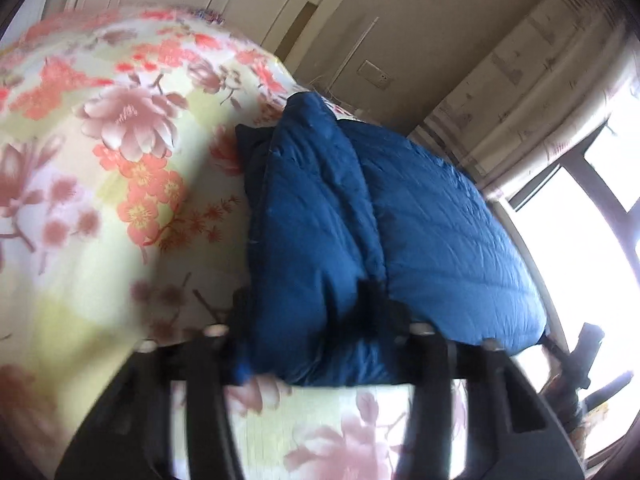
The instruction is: Fold large clothes
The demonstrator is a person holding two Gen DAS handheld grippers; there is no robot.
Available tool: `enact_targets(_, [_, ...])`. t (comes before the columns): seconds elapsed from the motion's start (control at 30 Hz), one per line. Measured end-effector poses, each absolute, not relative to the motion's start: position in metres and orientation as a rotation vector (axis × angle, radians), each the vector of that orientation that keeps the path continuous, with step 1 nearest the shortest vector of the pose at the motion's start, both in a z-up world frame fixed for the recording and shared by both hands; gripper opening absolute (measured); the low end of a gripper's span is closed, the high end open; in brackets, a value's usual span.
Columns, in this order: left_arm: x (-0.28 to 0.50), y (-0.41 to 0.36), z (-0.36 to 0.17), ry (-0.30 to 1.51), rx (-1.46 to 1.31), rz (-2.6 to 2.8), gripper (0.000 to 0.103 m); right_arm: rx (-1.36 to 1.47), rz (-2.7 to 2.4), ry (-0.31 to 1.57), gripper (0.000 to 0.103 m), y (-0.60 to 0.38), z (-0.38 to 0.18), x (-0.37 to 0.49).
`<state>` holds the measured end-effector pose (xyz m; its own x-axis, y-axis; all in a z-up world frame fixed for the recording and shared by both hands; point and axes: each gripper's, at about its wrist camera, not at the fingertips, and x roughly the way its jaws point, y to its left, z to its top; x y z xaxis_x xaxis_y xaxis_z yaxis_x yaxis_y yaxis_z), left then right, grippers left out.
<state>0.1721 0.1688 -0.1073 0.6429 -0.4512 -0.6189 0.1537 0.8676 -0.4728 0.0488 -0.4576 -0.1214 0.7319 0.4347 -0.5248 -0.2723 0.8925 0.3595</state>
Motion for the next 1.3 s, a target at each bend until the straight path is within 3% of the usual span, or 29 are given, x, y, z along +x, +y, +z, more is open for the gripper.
enact_targets(0.17, [0.143,0.162,-0.099,0.804,-0.351,-0.364,0.033,0.231,0.404,0.621,0.029,-0.459,-0.117,0.024])
enact_targets(0.6, [0.065,0.164,-0.108,0.810,-0.365,-0.395,0.037,0.236,0.446,0.668,0.029,-0.470,-0.127,-0.056])
enact_targets(0.7, [0.060,0.167,-0.108,0.819,-0.364,-0.394,0.044,0.251,0.442,0.671,0.032,-0.472,-0.127,-0.063])
enact_targets(0.73, [0.057,0.168,-0.107,0.821,-0.357,-0.384,0.055,0.261,0.426,0.668,0.033,-0.476,-0.126,-0.064])
enact_targets(0.77, [0.056,0.172,-0.104,0.809,-0.344,-0.355,0.066,0.279,0.398,0.669,0.037,-0.483,-0.125,-0.064])
enact_targets(0.83, [0.052,0.183,-0.089,0.745,-0.344,-0.276,0.081,0.301,0.288,0.649,0.042,-0.498,-0.115,-0.065])
enact_targets(0.87, [0.049,0.185,-0.081,0.710,-0.342,-0.244,0.088,0.308,0.169,0.616,0.049,-0.508,-0.102,-0.067])
enact_targets(0.93, [0.047,0.183,-0.050,0.599,-0.298,-0.191,0.095,0.299,0.005,0.549,0.053,-0.512,-0.073,-0.066])
enact_targets(0.97, [0.050,0.174,-0.034,0.559,-0.262,-0.201,0.100,0.286,-0.037,0.497,0.062,-0.506,-0.053,-0.062])
enact_targets(1.0, [0.054,0.162,-0.019,0.525,-0.231,-0.217,0.100,0.276,-0.042,0.441,0.080,-0.499,-0.037,-0.059])
enact_targets(1.03, [0.058,0.151,-0.008,0.500,-0.211,-0.224,0.101,0.262,-0.028,0.365,0.092,-0.487,-0.019,-0.056])
enact_targets(1.07, [0.066,0.133,0.007,0.465,-0.183,-0.223,0.101,0.246,-0.012,0.306,0.099,-0.476,-0.006,-0.053])
enact_targets(1.17, [0.098,0.081,0.030,0.439,-0.131,-0.229,0.101,0.167,0.062,0.197,0.099,-0.419,0.034,-0.016])
enact_targets(1.3, [0.166,0.023,0.022,0.568,-0.074,-0.250,0.101,0.106,0.165,0.363,0.099,-0.354,0.038,0.071])
